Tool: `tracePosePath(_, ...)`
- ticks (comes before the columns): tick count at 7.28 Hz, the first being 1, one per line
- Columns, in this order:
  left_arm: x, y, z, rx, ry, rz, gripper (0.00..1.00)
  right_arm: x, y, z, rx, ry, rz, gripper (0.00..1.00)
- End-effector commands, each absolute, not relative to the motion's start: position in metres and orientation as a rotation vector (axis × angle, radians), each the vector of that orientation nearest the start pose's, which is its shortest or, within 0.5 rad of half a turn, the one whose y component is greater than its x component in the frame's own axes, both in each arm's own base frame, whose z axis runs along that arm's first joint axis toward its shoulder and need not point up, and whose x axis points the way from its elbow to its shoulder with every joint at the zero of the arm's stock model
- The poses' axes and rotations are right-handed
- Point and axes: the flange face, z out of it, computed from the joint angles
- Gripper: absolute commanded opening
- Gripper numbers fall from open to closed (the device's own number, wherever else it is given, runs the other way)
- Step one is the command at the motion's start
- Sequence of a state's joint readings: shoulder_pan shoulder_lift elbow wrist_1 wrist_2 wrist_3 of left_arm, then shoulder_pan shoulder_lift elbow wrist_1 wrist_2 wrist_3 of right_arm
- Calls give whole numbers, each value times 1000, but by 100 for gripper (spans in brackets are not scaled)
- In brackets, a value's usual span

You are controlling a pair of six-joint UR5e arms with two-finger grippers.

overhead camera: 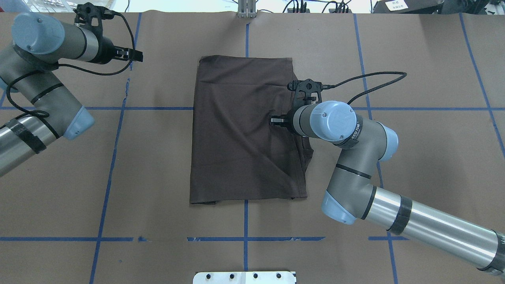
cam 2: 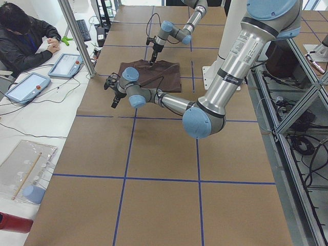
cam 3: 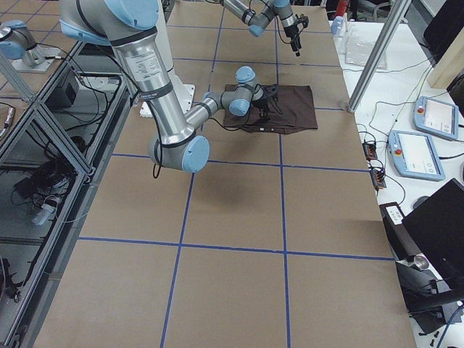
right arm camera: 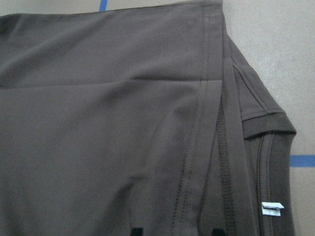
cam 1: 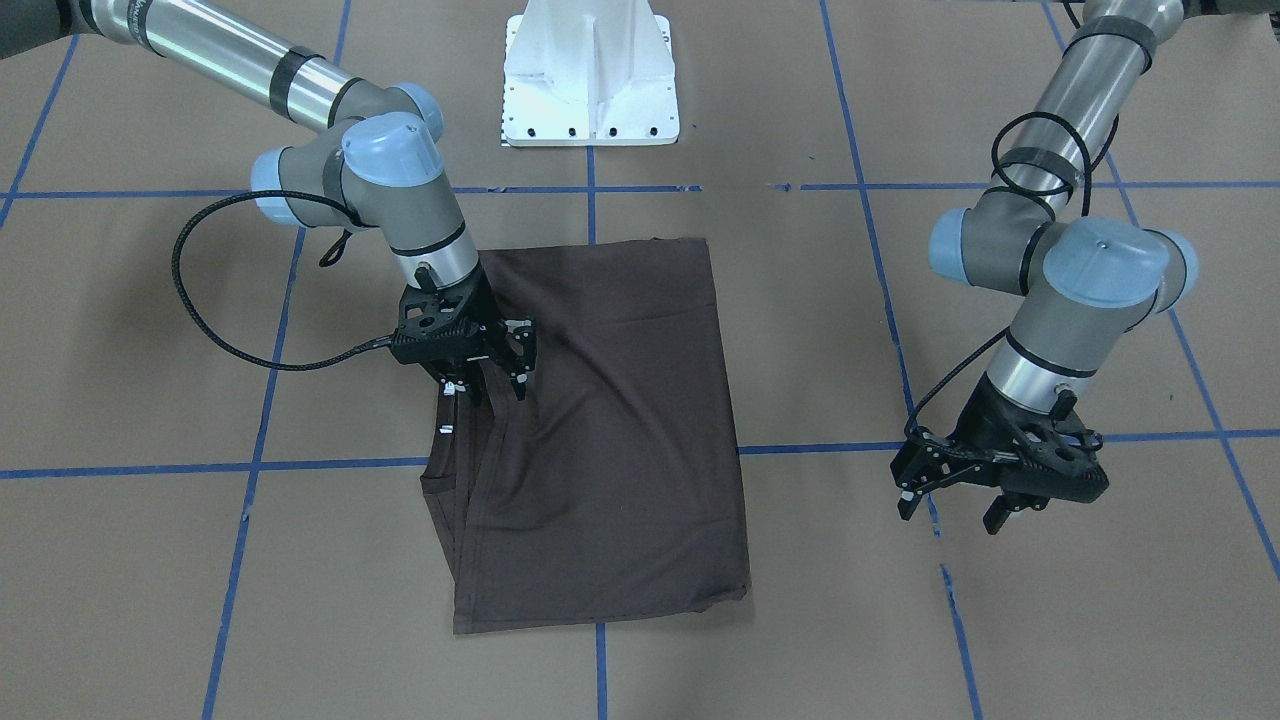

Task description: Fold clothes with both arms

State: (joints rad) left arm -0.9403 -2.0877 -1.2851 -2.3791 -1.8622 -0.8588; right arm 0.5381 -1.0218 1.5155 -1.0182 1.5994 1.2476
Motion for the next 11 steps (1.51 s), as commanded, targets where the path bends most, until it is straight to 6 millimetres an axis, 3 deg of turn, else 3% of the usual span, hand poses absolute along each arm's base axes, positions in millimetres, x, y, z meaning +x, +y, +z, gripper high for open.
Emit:
tracePosePath(1, 345, -646, 405, 574, 895, -58, 100, -534, -472, 308, 409, -962, 182, 43)
tracePosePath(4, 345, -645, 403, 570, 901, -67, 100, -534, -471, 312, 402, -960, 195, 6)
tracePosePath(5, 345, -645, 403, 569, 902, -69, 100, -532, -470, 308, 405, -967, 198, 0)
tracePosePath(8, 344, -641, 410, 557, 903, -84, 100, -524, -473, 304, 418, -972, 209, 0)
tracePosePath(9, 343, -641, 409, 553, 908, -94, 100, -514, -468, 320, 417, -950, 214, 0)
tracePosePath(10, 345, -639, 408, 553, 912, -92, 100, -497, -457, 321, 415, -946, 215, 0)
tracePosePath(11, 346, -638, 408, 553, 912, -91, 100, -495, -450, 313, 412, -951, 206, 38)
